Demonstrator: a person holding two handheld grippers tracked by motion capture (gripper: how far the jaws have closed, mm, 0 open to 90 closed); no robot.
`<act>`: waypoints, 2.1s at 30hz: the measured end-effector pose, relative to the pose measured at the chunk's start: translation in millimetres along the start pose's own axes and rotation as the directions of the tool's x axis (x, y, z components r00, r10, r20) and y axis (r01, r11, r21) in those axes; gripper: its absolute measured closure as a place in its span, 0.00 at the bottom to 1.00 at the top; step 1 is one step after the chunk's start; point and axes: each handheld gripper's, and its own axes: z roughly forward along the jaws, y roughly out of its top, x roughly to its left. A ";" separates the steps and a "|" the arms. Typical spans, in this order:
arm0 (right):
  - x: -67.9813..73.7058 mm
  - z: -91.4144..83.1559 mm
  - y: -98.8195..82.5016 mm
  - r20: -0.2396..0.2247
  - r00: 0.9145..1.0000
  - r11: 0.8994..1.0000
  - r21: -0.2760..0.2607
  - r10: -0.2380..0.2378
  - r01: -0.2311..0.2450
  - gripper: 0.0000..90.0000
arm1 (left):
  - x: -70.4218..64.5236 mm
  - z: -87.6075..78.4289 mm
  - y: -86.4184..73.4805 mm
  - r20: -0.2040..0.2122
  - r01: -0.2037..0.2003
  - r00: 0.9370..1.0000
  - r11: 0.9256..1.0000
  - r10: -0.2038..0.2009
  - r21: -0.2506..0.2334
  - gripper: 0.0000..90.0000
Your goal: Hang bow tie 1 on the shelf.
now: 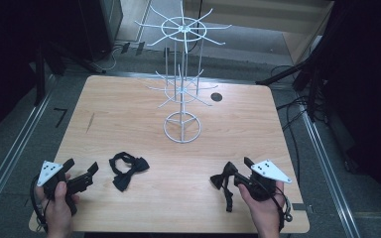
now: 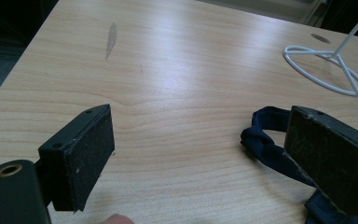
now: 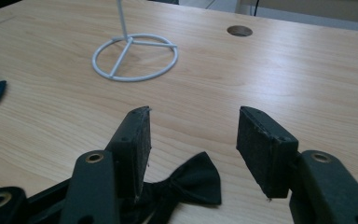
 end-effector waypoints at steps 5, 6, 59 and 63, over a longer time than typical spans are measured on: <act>11.6 3.4 5.9 -0.016 1.000 1.000 0.010 -0.025 0.025 0.51 | -0.2 -0.1 0.1 0.000 -0.001 1.000 1.000 0.001 0.003 0.10; 17.8 4.7 8.9 -0.026 0.999 0.999 0.013 -0.041 0.041 0.51 | -0.2 0.0 0.1 0.000 -0.001 1.000 1.000 0.001 0.003 0.10; 196.5 100.4 25.3 -0.319 0.938 0.986 0.048 -0.137 0.160 0.49 | -0.1 0.4 0.5 -0.008 -0.012 1.000 1.000 0.011 -0.017 0.10; 202.9 107.0 26.0 -0.326 0.936 0.986 0.053 -0.135 0.160 0.50 | 0.3 0.4 0.4 -0.006 -0.009 1.000 1.000 0.009 -0.019 0.10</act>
